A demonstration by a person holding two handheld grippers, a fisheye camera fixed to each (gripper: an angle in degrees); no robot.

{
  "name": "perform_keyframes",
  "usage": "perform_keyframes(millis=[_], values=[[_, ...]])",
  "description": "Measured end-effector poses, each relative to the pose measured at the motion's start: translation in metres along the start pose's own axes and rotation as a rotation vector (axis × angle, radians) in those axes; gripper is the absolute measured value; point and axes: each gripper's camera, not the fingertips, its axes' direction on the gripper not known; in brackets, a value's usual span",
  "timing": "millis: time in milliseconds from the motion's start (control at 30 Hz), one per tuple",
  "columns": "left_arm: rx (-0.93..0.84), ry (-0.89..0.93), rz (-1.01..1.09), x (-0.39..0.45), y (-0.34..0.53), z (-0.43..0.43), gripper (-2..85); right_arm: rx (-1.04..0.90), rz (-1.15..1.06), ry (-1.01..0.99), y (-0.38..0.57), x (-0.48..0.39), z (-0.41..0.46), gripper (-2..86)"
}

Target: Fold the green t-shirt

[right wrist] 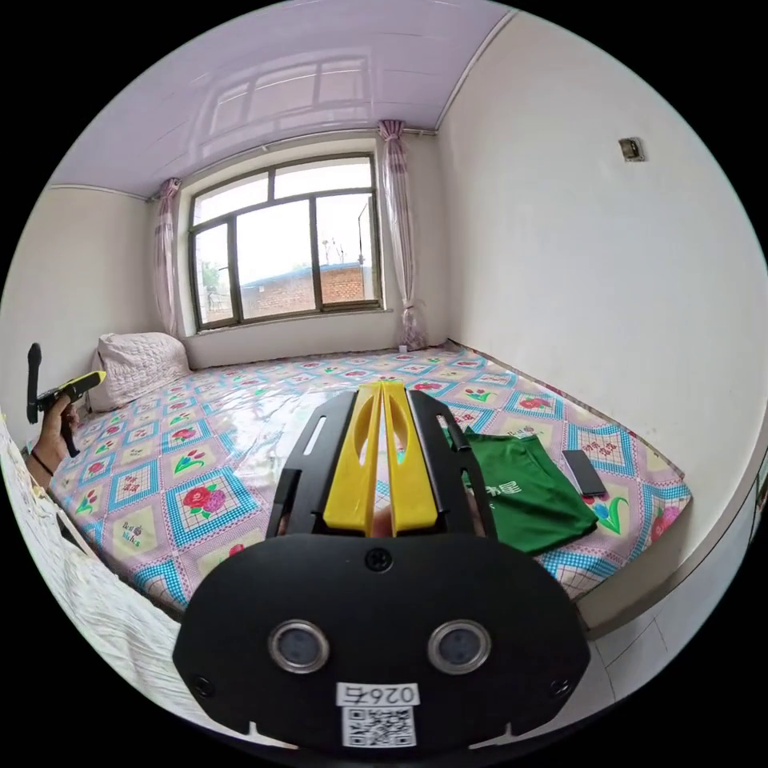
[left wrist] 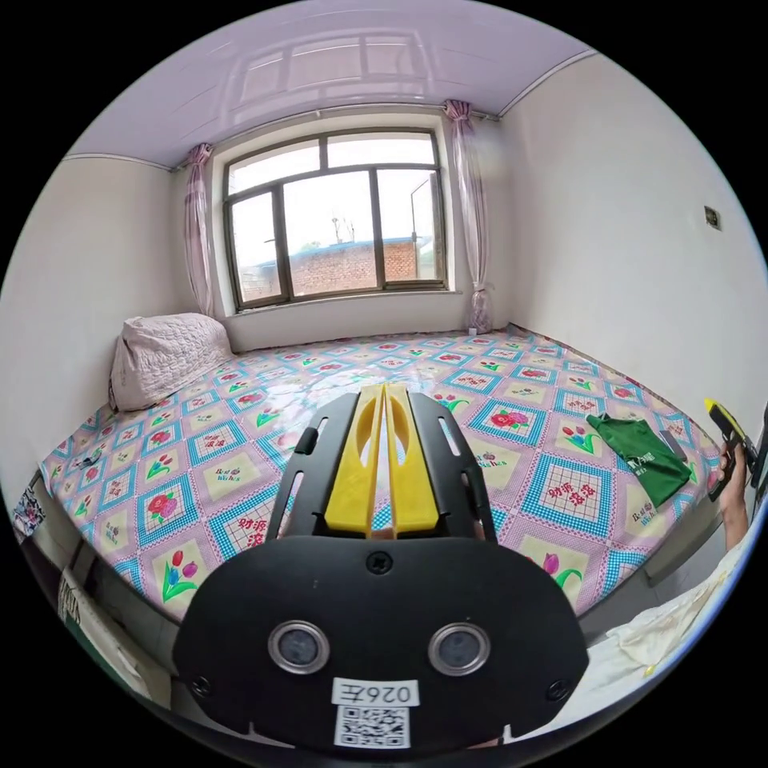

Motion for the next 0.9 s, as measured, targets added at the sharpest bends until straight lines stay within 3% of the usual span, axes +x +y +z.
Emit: perform_keyframes(millis=[167, 300, 400, 900], values=[[0.025, -0.064, 0.074, 0.039, -0.001, -0.003, -0.4, 0.063, -0.016, -0.029, -0.007, -0.034, -0.009, -0.7], [0.066, 0.001, 0.116, 0.059, -0.004, -0.011, 3.1, 0.138, 0.041, -0.15, -0.005, -0.035, -0.022, 1.2], [0.074, 0.066, 0.096, 0.063, -0.01, -0.015, 0.1, 0.146, 0.067, -0.213, -0.004, -0.026, -0.025, -0.2], [0.111, 0.025, 0.049, 0.09, -0.027, -0.013, -1.0, -0.037, 0.036, 0.008, 0.068, 0.036, 0.042, -0.9]])
